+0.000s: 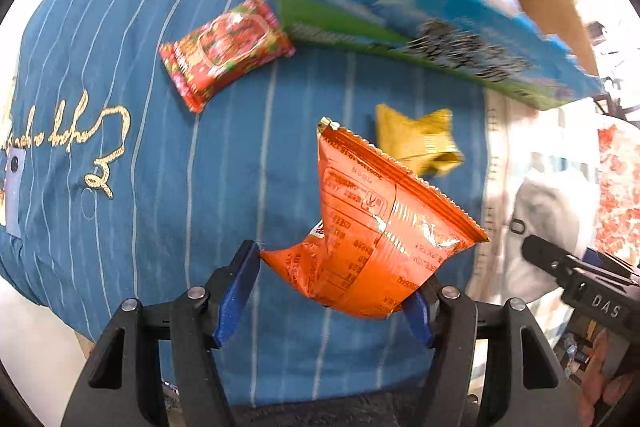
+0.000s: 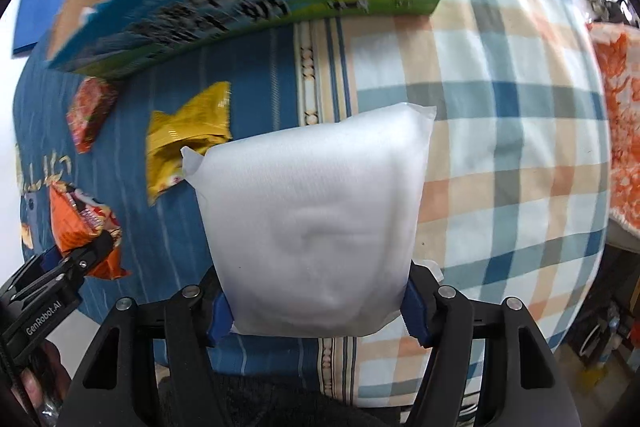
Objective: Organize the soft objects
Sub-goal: 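Carry the white bag with the right tool while the left tool carries the orange bag into the box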
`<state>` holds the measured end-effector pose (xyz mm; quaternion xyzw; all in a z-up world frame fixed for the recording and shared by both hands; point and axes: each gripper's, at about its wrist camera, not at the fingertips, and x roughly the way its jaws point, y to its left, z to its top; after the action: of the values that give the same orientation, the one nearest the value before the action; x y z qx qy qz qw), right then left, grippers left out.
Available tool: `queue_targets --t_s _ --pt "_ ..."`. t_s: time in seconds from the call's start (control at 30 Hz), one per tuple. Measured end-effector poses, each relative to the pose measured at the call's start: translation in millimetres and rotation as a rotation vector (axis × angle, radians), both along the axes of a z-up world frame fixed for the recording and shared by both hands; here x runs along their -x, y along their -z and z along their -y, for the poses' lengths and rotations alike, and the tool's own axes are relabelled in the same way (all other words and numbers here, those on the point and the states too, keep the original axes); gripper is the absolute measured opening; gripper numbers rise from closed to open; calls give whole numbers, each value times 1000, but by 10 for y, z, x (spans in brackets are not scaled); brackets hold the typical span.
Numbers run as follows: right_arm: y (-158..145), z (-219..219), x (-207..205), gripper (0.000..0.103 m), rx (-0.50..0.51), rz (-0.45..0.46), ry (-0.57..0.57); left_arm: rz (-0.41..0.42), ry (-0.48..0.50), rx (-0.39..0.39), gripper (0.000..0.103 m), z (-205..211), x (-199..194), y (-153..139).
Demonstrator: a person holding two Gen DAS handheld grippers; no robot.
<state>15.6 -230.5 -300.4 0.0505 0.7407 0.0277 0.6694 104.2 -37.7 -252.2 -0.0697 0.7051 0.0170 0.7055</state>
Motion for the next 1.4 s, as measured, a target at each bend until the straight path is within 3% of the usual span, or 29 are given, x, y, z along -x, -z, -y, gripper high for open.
queue_targets --t_s 0.33,0.37,0.7,0.93,1.2,1.4 --pt "-628 1 -177 68 -56 121 -38 115 63 54 63 -27 -12 -768" --pt "-681 12 -172 68 -60 130 -39 127 66 61 63 7 -79 -713" --pt "-1199 113 -450 67 -128 231 -28 253 80 130 63 189 -460 -1187" --pt "-1578 224 -936 67 -140 315 -23 308 52 153 64 133 -928 -1528" --pt "-1617 289 -1629 67 -95 333 -11 270 36 146 64 62 -1559 -1437" --pt "-1092 242 -2205 67 5 258 -39 157 -4 133 64 -21 -2060 -973"
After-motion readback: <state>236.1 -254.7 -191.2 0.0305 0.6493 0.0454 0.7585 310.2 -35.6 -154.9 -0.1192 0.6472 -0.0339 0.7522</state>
